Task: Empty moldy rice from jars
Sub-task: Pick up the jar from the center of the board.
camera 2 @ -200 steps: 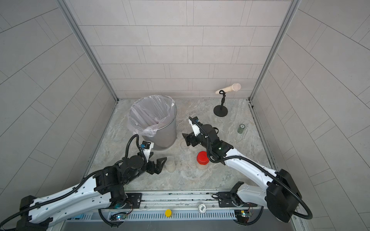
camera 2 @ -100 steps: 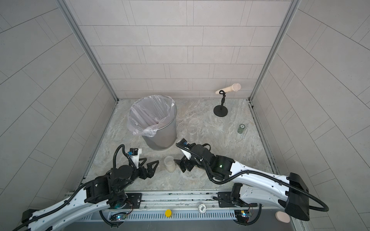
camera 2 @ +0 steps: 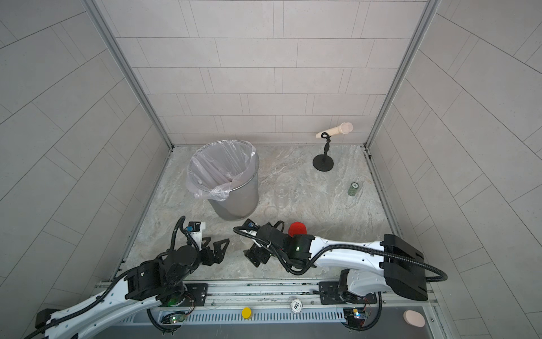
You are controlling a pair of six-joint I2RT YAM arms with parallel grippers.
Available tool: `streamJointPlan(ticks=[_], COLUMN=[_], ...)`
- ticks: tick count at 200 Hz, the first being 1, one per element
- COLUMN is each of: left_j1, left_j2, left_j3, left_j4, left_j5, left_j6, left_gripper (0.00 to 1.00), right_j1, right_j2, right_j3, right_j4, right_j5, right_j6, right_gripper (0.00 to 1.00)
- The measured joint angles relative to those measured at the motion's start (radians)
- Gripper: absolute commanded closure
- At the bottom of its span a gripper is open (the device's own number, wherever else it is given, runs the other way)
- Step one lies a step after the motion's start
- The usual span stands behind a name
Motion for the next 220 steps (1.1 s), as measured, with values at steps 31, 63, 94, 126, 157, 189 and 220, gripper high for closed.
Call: streamJointPlan(ticks=[31, 63, 94, 126, 157, 189, 220], left_j1=[0.000, 0.000, 0.000, 0.000, 0.000, 0.000, 0.000], left_j2=[0.000, -0.003, -0.005, -0.011, -0.037, -0.065, -0.066], left_j3=[0.000, 0.000, 0.000, 0.000, 0.000, 0.000, 0.000], left_j4=[0.000, 0.000, -0.001, -0.001, -0.001, 0.000, 0.016], left_j5=[0.002, 0.002, 0.003, 0.002, 0.002, 0.003, 0.005], left_j6=[-0.001, -0.007, -0.008, -0.006, -0.002, 0.009, 0.030], left_gripper=[0.00, 0.00, 0.00, 0.00, 0.00, 0.00, 0.00], right_j1=[0.000, -0.017, -0.051, -0.060, -0.066, -0.073, -0.092], right_j2=[0.060, 0.127, 0.185, 0.212, 0.224, 0.225, 0.193], right_j3=[0.020, 0.061, 0.093, 0.106, 0.106, 0.119, 0.159], right_j4=[0.032, 0.058, 0.070, 0.068, 0.067, 0.051, -0.034], right_j5=[0.023, 0.040, 0.042, 0.032, 0.007, -0.015, -0.027], right_j6=[0.004, 0.009, 0.029, 0.040, 0.055, 0.059, 0.065], right_gripper=[0.05, 0.08, 0.15, 0.23, 0.39, 0.56, 0.57])
